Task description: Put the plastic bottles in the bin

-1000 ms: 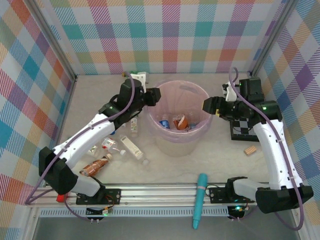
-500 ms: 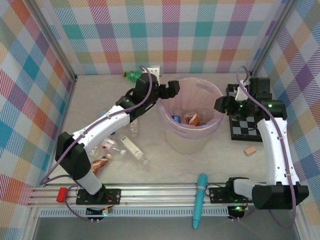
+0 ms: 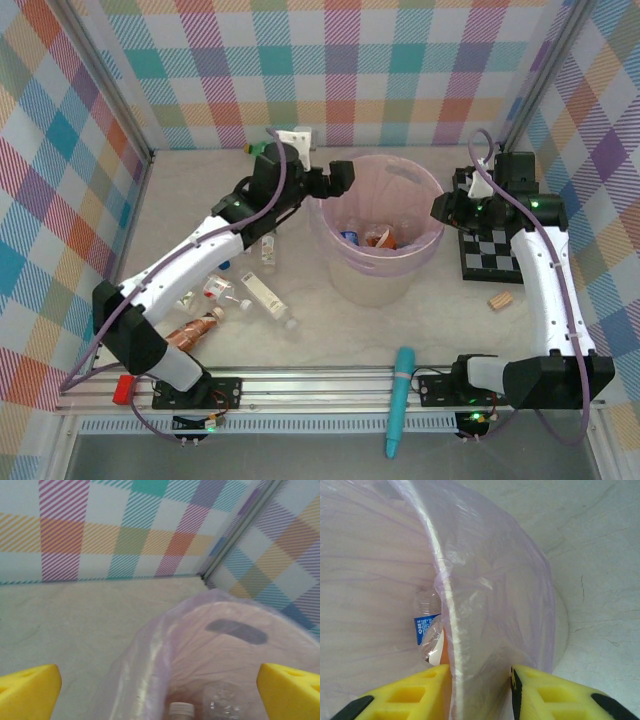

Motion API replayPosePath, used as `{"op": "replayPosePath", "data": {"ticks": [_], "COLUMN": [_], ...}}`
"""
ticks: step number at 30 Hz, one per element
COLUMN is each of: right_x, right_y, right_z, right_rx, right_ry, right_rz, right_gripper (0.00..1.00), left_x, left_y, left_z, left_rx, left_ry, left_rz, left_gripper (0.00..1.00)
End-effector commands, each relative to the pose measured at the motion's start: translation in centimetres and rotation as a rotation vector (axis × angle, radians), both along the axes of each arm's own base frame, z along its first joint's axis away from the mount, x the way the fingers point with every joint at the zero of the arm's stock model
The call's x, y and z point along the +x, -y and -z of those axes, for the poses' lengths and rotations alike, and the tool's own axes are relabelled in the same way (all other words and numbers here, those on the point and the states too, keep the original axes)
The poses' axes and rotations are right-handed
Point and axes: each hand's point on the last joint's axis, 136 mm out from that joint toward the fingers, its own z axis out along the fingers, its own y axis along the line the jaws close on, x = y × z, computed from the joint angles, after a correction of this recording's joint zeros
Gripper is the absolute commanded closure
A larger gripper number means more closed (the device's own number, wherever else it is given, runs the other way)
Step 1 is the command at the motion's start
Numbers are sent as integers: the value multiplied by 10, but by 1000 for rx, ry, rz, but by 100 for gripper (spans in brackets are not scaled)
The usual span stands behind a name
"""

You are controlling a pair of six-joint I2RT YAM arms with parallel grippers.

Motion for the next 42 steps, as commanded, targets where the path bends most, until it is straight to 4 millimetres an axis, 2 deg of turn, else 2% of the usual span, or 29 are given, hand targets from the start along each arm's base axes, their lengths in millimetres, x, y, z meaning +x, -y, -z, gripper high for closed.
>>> {"op": "replayPosePath", "data": {"ticks": [1,3,5,8,13,16,22,30,33,39,42], "right_x": [4,5,6,6,4,3,-1,-6,-8,-13,-15], "right_y": [-6,-8,-8,-8,-9,-10,-12,-15,-16,-14,-12], "right_z": [-2,-2,-3,-6,-7,-6,-4,2,2,0,1], "right_rx": [34,43,44,42,41,49,55,77,85,69,55], "right_ry": [14,19,24,32,35,31,25,14,13,16,17], "right_rz": [-26,-32,-33,-39,-47,-51,-57,-66,-71,-68,-60], "right_gripper": [64,64,64,64,64,64,64,63,63,63,63], "left_x": [-12,-7,6,42,116,149,200,241,254,278,280], "left_y": [-3,-11,-28,-69,-140,-159,-164,-151,-145,-141,-140], "left_z": [-35,-42,-43,-29,29,66,130,211,229,248,264], "left_rx": [-120,-175,-221,-320,-558,-594,-569,-559,-553,-532,-530], "left_ry": [37,30,7,-75,-228,-298,-440,-613,-636,-654,-694], "left_rz": [60,45,-9,-128,-347,-446,-589,-661,-659,-660,-681], "left_gripper": [0,0,0,0,0,0,0,0,0,0,0]}}
